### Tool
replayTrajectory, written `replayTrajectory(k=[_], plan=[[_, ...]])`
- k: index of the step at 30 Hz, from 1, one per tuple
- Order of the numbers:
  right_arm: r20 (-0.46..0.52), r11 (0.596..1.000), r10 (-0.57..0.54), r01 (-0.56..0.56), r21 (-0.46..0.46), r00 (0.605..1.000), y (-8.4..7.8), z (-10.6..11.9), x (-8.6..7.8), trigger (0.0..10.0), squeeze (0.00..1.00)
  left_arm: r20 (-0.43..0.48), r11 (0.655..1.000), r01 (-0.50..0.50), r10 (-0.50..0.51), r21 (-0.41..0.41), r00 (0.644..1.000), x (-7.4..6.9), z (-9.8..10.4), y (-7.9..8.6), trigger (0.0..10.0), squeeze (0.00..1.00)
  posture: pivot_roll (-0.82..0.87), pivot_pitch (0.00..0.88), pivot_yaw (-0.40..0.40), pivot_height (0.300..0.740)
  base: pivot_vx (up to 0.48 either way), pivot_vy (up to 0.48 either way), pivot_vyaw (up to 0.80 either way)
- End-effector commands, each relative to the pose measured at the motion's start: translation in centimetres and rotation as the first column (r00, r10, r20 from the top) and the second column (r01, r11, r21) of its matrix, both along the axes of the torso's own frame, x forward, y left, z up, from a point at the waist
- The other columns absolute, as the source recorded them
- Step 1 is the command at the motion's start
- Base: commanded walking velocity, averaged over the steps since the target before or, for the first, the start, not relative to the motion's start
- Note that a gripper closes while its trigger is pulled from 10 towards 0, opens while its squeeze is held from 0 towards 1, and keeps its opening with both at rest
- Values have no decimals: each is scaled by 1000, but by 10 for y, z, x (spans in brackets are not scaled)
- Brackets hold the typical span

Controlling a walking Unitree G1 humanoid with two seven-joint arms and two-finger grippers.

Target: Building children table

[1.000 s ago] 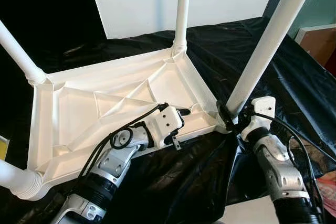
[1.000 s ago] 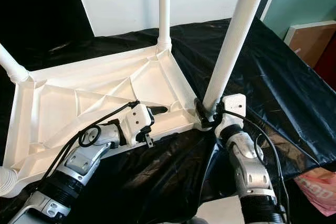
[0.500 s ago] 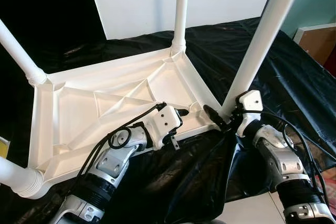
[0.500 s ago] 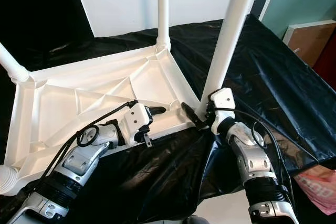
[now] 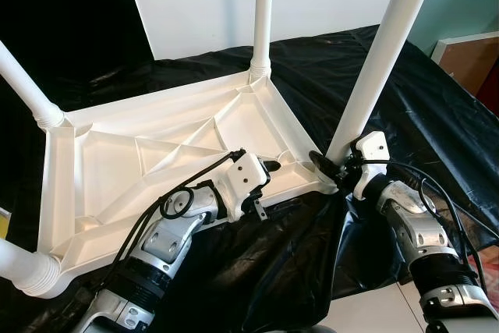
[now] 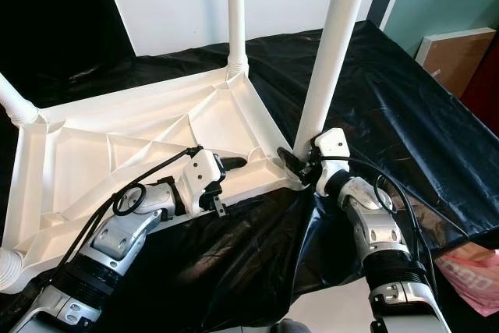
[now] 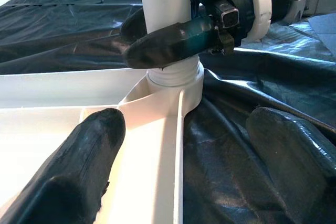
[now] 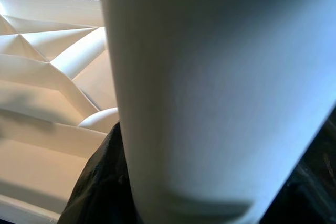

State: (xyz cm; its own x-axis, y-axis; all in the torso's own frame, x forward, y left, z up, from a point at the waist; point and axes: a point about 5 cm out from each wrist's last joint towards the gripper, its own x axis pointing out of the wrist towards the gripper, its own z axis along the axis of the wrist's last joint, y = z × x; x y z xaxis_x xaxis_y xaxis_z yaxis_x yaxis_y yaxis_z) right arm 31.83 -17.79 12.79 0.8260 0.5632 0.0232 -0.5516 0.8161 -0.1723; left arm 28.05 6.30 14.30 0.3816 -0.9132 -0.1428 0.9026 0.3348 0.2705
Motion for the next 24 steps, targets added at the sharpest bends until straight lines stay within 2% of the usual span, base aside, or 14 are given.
replayTrajectory(k=[1, 4, 8, 9, 11, 12, 14, 16, 18, 19, 20, 21, 22, 24], plan=[[-41, 1000, -23, 23, -1, 999, -2, -10, -4, 10000, 0, -21, 998, 53, -53, 22, 998, -5, -4, 0, 10000, 0, 7, 87, 2, 740, 0, 0, 0], [-43, 998, -51, 52, 20, 998, -3, -11, -5, 10000, 0, -22, 998, 51, -51, 22, 998, -5, -3, 0, 10000, 0, 4, 89, 1, 740, 0, 0, 0], [-37, 984, -174, 175, 28, 984, -2, -16, -8, 10000, 0, -21, 998, 52, -51, 26, 998, -6, -5, -2, 10000, 0, -7, 93, 3, 740, 0, 0, 0], [-37, 984, -174, 175, 28, 984, -2, -16, -8, 10000, 0, -21, 998, 52, -51, 26, 998, -6, -5, -2, 10000, 0, -7, 93, 3, 740, 0, 0, 0], [-38, 961, -275, 275, 4, 961, -4, -21, -8, 10000, 0, -23, 998, 54, -53, 25, 998, -6, -5, -2, 10000, 0, -11, 96, 3, 740, 0, 0, 0], [-38, 961, -275, 275, 4, 961, -4, -21, -8, 10000, 0, -23, 998, 54, -53, 25, 998, -6, -5, -2, 10000, 0, -11, 96, 3, 740, 0, 0, 0], [-39, 935, -354, 355, 27, 935, -5, -22, -10, 10000, 0, -20, 998, 55, -55, 28, 998, -7, -5, -2, 10000, 0, -15, 101, 2, 740, 0, 0, 0], [-39, 935, -354, 355, 27, 935, -5, -22, -10, 10000, 0, -20, 998, 55, -55, 28, 998, -7, -5, -2, 10000, 0, -15, 101, 2, 740, 0, 0, 0], [-46, 895, -438, 440, 67, 898, -3, -21, -13, 10000, 0, -20, 998, 57, -56, 26, 998, -8, -5, -3, 10000, 0, -17, 105, 3, 740, 0, 0, 0], [-46, 895, -438, 440, 67, 898, -3, -21, -13, 10000, 0, -20, 998, 57, -56, 26, 998, -8, -5, -3, 10000, 0, -17, 105, 3, 740, 0, 0, 0], [-54, 863, -495, 498, 83, 867, -2, -21, -14, 10000, 0, -20, 998, 58, -57, 25, 998, -8, -5, -3, 10000, 0, -18, 107, 3, 740, 0, 0, 0], [-54, 863, -495, 498, 83, 867, -2, -21, -14, 10000, 0, -20, 998, 58, -57, 25, 998, -8, -5, -3, 10000, 0, -18, 107, 3, 740, 0, 0, 0], [-88, 771, -623, 630, 94, 777, 0, -26, -18, 10000, 0, -26, 998, 58, -57, 25, 998, -11, -7, -4, 10000, 0, -19, 112, 2, 740, 0, 0, 0], [-88, 771, -623, 630, 94, 777, 0, -26, -18, 10000, 0, -26, 998, 58, -57, 25, 998, -11, -7, -4, 10000, 0, -19, 112, 2, 740, 0, 0, 0]])
